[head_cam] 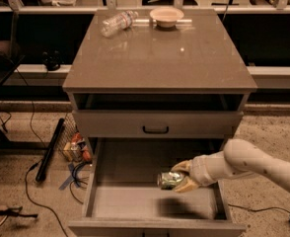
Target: Pick green can from middle drawer and place on counter
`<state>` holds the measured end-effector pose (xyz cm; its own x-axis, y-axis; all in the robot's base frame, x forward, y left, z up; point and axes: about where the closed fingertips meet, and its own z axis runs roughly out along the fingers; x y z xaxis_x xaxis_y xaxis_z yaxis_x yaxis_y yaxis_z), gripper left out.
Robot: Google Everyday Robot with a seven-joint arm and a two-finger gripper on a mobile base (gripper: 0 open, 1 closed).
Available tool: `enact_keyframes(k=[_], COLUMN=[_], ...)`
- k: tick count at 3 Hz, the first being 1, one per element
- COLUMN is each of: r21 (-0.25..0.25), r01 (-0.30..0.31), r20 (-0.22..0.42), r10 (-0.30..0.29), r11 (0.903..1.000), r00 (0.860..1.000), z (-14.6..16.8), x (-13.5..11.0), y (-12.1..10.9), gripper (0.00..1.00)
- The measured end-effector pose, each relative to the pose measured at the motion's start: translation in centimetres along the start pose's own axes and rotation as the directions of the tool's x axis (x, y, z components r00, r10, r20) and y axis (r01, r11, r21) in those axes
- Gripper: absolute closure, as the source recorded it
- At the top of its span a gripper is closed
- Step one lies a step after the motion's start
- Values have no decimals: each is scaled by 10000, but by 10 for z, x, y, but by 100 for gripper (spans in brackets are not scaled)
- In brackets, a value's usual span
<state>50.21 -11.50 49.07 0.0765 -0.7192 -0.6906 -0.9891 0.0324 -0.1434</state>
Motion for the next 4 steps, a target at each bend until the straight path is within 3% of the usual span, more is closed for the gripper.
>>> enact_keyframes(k=[1, 2, 3, 4], r21=[654, 654, 896, 1419], r01=[529, 529, 771, 1311], r20=[599, 597, 761, 825], r10=[-568, -568, -840, -1437], r11=[9965, 9965, 9930, 9812], r00=[9966, 9966, 9935, 9862], z=[-79, -78, -112, -194], x=[-19, -19, -29, -56], y=[-1, -1, -8, -22], gripper=[100, 100, 100, 100])
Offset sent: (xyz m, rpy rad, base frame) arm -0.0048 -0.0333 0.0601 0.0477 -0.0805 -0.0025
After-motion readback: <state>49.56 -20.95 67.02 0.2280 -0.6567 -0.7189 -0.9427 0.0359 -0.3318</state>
